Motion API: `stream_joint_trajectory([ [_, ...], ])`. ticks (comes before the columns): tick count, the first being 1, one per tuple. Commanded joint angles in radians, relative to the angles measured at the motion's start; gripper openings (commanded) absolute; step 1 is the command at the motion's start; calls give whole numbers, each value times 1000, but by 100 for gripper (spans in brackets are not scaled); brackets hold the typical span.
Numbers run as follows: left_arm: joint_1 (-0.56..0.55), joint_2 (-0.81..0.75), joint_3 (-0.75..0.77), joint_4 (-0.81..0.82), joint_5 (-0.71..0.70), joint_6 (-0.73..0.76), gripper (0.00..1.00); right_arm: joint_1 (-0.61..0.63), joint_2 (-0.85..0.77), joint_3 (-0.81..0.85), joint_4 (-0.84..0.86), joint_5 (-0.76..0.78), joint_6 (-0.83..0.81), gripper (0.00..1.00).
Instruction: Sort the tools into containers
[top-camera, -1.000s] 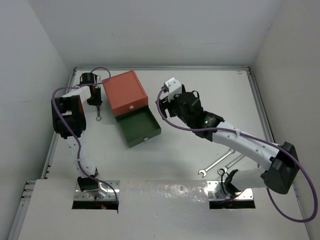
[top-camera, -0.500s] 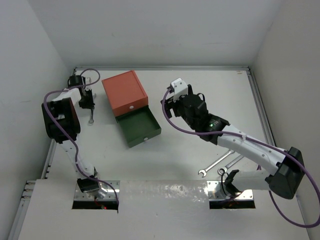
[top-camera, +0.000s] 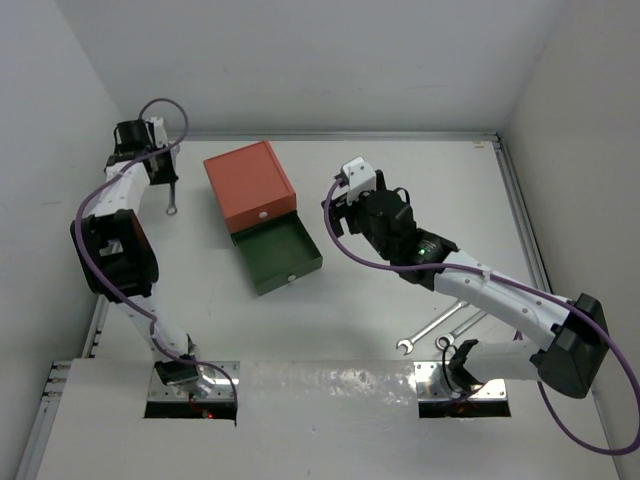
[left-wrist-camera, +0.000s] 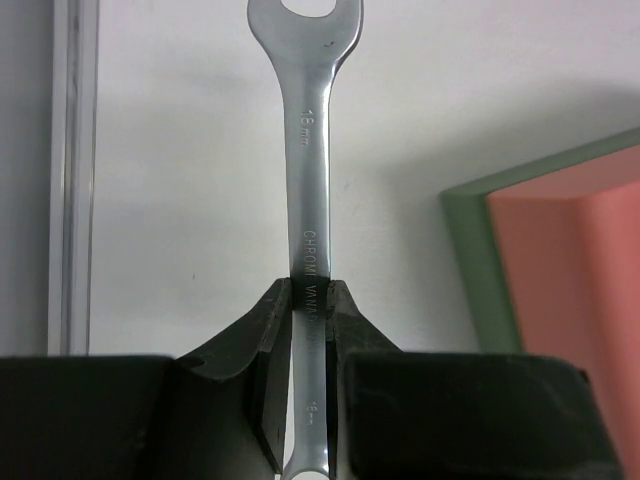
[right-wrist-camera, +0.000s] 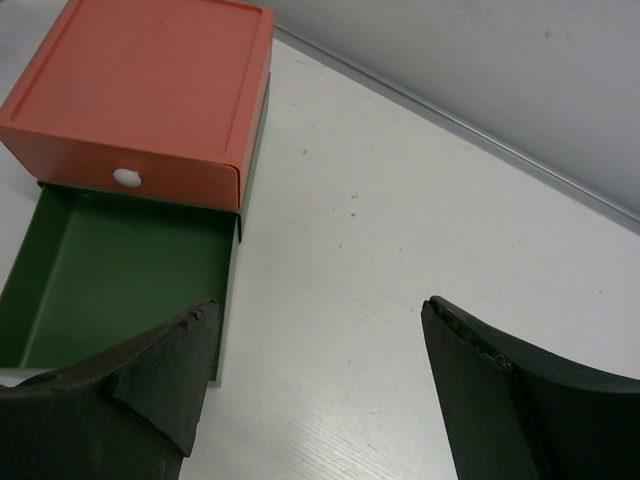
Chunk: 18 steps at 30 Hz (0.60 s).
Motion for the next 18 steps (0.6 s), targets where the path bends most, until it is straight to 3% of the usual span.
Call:
stream_joint_trajectory([
  [1,-6,-124,123,39,149,-3,0,-6,-26,-2,45,19,-3,81],
  [4,-44,-207,140,95,246,0,0,-6,-25,-11,55,30,-3,82],
  [9,-220,-190,283,-59,276,56,0,-6,-15,-17,61,25,7,82],
  [18,-504,-177,180,-219,300,92,0,-20,-32,-46,38,61,-1,83],
])
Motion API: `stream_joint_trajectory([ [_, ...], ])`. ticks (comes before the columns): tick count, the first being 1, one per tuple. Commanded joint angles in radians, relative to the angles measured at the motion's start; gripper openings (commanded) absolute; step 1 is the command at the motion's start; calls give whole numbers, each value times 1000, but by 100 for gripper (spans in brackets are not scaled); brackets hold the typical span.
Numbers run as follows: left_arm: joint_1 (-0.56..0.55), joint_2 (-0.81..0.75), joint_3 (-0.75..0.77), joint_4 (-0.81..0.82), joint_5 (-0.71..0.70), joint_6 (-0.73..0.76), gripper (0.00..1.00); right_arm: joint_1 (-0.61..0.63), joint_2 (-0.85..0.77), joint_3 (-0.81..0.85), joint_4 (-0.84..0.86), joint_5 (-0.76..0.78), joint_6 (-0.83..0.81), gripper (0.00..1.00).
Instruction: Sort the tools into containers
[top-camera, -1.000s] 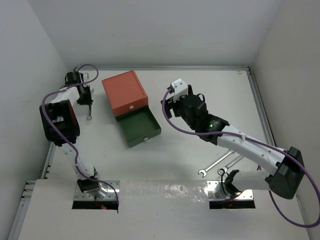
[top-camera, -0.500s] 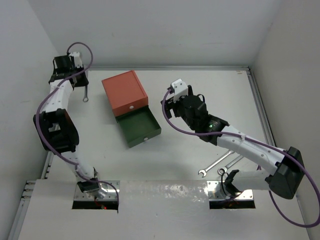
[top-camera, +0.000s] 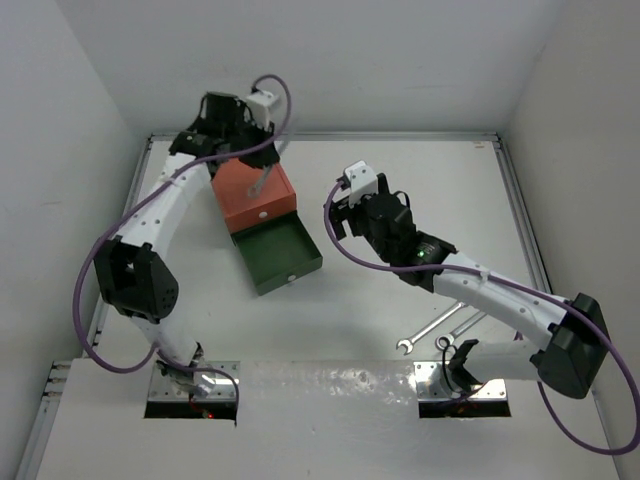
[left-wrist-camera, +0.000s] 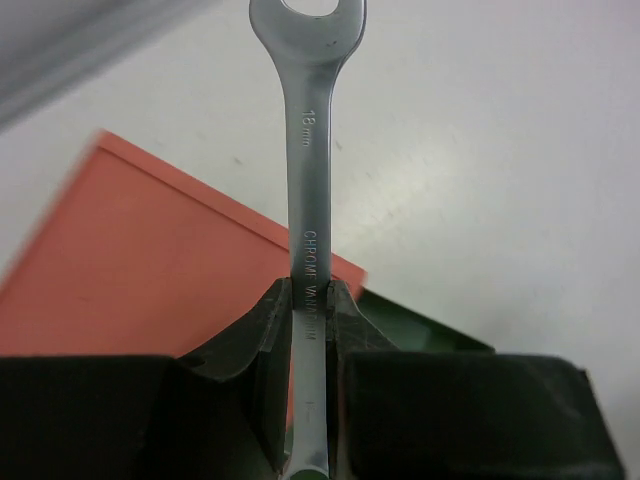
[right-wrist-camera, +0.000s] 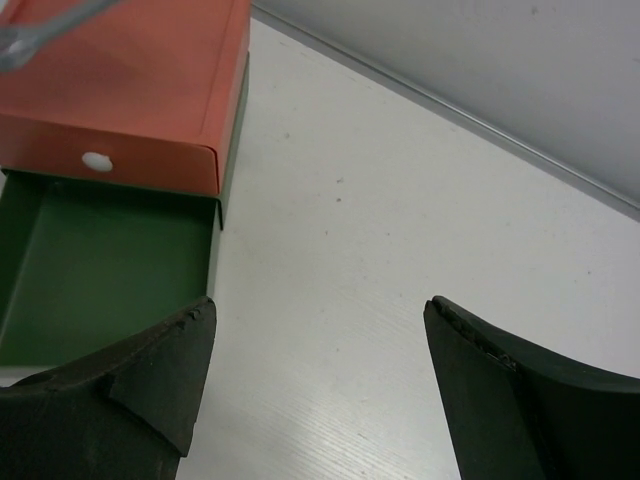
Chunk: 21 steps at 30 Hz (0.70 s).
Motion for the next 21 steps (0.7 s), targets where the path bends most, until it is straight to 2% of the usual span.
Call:
stream_joint_trajectory([
  [1,-59,-10,-63,-73,17,44,0,-12,-35,-19,21,36,0,83],
  [5,-119,-22,-198,-46,15,50,0,-23,-50,-33,13,38,6,83],
  [16,-134,-125,-465,-12,46,37,0,-35,-86,-67,4,44,15,84],
  [21,-140,-162,-551,94,26,-80,0,-35,-79,-67,13,38,18,84],
])
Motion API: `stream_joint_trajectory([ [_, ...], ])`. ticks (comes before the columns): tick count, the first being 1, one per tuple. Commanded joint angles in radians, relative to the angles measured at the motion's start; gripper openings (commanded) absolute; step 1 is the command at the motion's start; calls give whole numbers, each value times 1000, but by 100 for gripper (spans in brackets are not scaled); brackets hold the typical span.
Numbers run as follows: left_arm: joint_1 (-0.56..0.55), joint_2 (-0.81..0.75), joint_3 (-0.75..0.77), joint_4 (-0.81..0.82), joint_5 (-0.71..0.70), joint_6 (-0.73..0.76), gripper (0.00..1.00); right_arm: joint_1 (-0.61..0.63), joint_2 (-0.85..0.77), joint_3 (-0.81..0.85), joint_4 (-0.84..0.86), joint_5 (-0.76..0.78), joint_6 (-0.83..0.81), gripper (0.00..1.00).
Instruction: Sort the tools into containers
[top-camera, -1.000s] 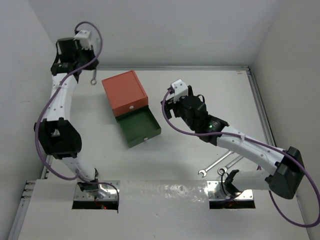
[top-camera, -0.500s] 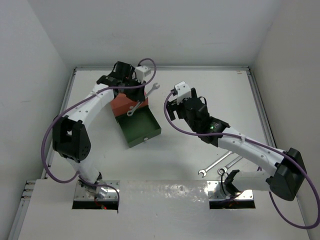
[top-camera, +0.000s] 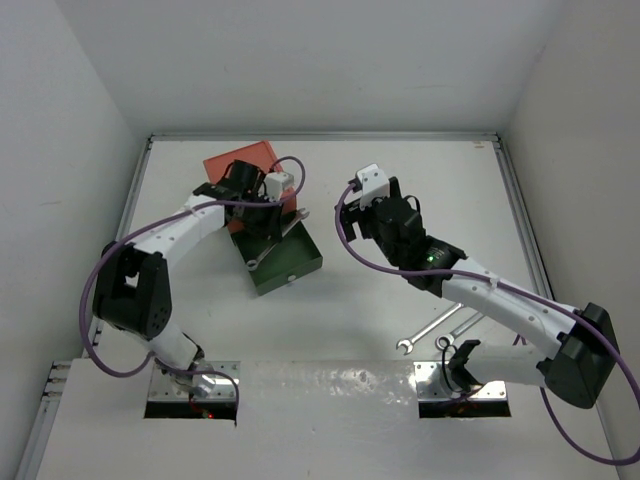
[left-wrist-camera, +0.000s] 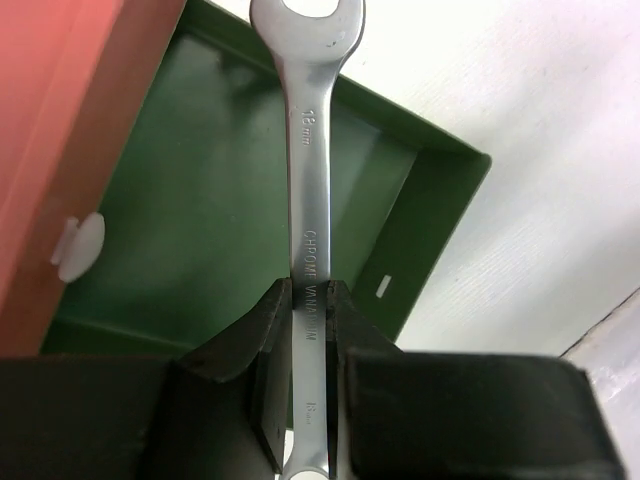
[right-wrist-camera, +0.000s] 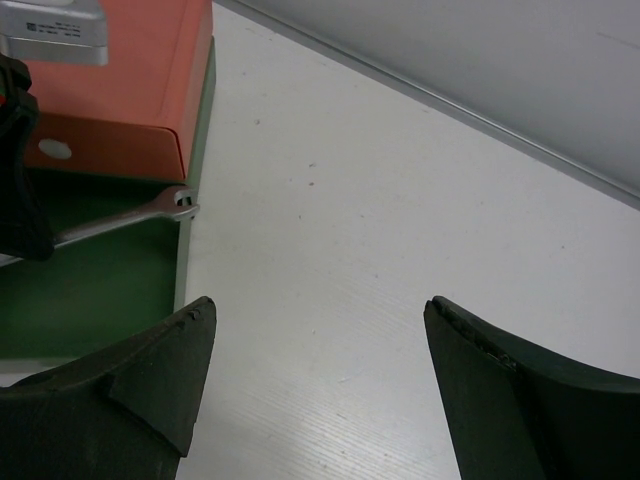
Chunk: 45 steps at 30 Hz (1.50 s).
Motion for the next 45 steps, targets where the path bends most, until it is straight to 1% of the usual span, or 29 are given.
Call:
stream_joint_trajectory([
  [1,-13,-71,-45,150,0,-108,0,-8,-15,-3,26,7,16,84],
  [5,-13,-80,-98,222,-85,-177,0,-8,-15,0,20,1,16,84],
  [7,-16,-83,-121,256,-105,-228,0,-8,-16,-2,17,4,13,84],
  [13,-26,-85,-158,282,-198,-236,0,-8,-16,-8,15,-4,21,84],
  [18,-45,-83,-196,308,-223,-253,0,-9,-16,-11,14,-1,21,84],
  [23,-45,-83,-194,296,-272,-268,0,-8,-13,-11,12,-7,24,84],
  [27,-45,-68,-201,319,-238,-263,0,-8,-6,-6,8,-5,22,84],
  [28,-45,-60,-194,317,-229,-263,1,-8,-4,-5,3,-7,25,84],
  [29,-45,-51,-188,316,-221,-262,6,-8,0,-3,0,-5,31,84],
  [32,-45,-31,-155,308,-206,-245,25,-11,17,39,-52,19,61,85],
  [33,-45,-28,-147,305,-206,-233,33,-17,26,58,-128,40,76,86],
  [34,-45,-19,-138,294,-211,-230,33,-26,37,81,-179,92,123,86],
  [35,-45,-16,-122,290,-212,-225,34,-51,65,130,-229,116,154,87],
  [36,-45,-14,-116,288,-211,-221,34,-68,77,151,-330,136,183,87],
  [37,-45,-14,-112,285,-211,-219,35,-84,85,165,-375,151,247,87],
  [38,-45,-14,-101,284,-209,-217,35,-130,86,170,-435,145,281,87],
  [39,-45,-13,-96,284,-209,-217,35,-158,82,163,-454,125,310,87],
  [40,-45,-13,-93,284,-208,-217,35,-186,73,149,-468,101,370,87],
  [41,-45,-13,-83,284,-208,-216,35,-245,60,111,-477,55,407,87],
  [43,-45,-11,-66,267,-195,-213,35,-307,13,61,-511,22,505,86],
  [44,-45,-10,-41,258,-189,-211,35,-366,-7,2,-520,10,539,85],
  [45,-45,-10,-26,248,-183,-208,35,-396,-51,-34,-532,-2,568,85],
])
